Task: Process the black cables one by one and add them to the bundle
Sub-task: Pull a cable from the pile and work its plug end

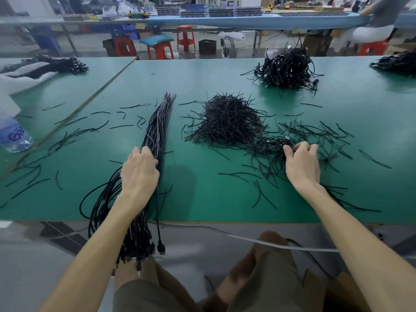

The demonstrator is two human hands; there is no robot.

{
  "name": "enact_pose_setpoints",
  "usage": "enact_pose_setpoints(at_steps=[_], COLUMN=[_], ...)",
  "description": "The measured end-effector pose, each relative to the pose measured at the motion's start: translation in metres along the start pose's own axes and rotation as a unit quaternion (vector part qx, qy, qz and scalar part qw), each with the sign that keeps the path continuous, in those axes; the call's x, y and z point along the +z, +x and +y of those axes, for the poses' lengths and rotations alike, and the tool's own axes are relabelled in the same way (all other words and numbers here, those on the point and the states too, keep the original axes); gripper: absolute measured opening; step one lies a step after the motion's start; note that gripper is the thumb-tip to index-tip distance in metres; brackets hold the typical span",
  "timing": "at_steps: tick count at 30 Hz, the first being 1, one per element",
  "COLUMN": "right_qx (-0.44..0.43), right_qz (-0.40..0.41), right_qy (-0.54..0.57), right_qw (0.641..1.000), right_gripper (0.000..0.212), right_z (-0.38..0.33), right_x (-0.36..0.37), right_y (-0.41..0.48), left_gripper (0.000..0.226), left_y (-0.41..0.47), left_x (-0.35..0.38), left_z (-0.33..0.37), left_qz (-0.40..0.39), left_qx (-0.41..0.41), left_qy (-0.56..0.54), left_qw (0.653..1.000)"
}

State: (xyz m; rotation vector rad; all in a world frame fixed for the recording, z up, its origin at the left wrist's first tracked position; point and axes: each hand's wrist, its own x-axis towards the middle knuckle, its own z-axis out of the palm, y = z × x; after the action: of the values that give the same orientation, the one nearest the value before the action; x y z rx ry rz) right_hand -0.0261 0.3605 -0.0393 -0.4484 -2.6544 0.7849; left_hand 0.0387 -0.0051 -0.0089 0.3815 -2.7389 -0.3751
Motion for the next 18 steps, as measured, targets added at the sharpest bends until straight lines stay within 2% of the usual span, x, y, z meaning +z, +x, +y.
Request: enact_pose_setpoints(at_steps=[2, 5, 7, 10, 12, 14, 16, 18], right_qx=[-0.059, -0.182, -0.28, -0.38, -0.384, -0.355, -0.338, -0.325], right_qz=[0.035, 0.052, 0.0, -0.152, -0.229, -0.263, -0.272, -0.273], right_qy=[-0.058, -0.075, -0.039, 0.066, 0.102, 0.097, 0.077, 0.102], right_qw=[0.996, 0.979, 0.959, 0.91, 0.889, 0.892, 0.898, 0.9], right_gripper=[0.043, 0.046, 0.054, 0.075, 0.089, 0.089, 0.072, 0.051], right_z=[-0.004, -0.028, -0.051, -0.085, -0.099, -0.105, -0.106, -0.104], right_x=[0.0, -0.001, 0.002, 0.01, 0.019, 0.024, 0.026, 0.029], right_y=[-0.006, -0.03, -0.055, -0.095, -0.112, -0.116, -0.114, -0.114], left_gripper=[0.013, 0.015, 0.018, 0.009, 0.01, 0.013, 0.018, 0.016], left_y=[-0.002, -0.009, -0.016, -0.026, -0.027, -0.024, -0.02, -0.015], left_x=[-0.001, -0.002, 0.001, 0.008, 0.008, 0.008, 0.01, 0.017], left_z=[0.008, 0.03, 0.05, 0.073, 0.076, 0.069, 0.055, 0.038], left_qz=[0.003, -0.078, -0.151, -0.252, -0.285, -0.299, -0.276, -0.186], left_qx=[0.019, 0.041, 0.064, 0.117, 0.153, 0.175, 0.183, 0.19], left_qy=[-0.055, -0.162, -0.217, -0.264, -0.285, -0.279, -0.255, -0.2], left_qw=[0.998, 0.983, 0.962, 0.924, 0.902, 0.895, 0.909, 0.943])
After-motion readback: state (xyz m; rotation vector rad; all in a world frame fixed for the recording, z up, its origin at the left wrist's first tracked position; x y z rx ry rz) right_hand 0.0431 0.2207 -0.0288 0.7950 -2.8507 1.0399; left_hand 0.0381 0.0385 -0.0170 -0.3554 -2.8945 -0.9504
